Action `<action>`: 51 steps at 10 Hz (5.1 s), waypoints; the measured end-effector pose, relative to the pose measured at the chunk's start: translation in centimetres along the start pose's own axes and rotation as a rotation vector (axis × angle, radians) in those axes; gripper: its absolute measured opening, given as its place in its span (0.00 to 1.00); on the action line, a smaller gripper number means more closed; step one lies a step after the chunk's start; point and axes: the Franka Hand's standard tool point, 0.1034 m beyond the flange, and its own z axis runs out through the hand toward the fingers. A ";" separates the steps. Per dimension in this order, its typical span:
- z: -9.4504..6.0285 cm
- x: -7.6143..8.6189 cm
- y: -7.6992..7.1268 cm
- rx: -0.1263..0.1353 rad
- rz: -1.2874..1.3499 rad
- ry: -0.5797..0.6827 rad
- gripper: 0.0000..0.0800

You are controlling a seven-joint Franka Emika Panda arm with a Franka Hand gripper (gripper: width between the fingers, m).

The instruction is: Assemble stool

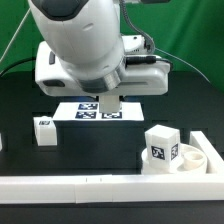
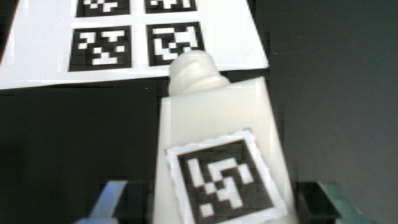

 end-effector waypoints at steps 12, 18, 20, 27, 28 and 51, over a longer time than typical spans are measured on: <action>-8.6 -2.1 -10.5 0.122 0.049 0.777 0.41; -9.2 -0.9 -15.6 0.235 0.066 1.251 0.41; -8.2 -0.9 -16.1 0.231 0.050 1.286 0.41; -8.2 2.0 -12.4 0.135 -0.051 1.429 0.41; -7.9 1.9 -12.9 0.137 -0.060 1.424 0.41; -5.9 5.8 -14.6 0.141 -0.066 1.427 0.41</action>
Offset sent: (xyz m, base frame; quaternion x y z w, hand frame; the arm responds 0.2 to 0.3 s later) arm 0.0013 0.0762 0.0397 0.0207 0.1860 0.0600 0.9805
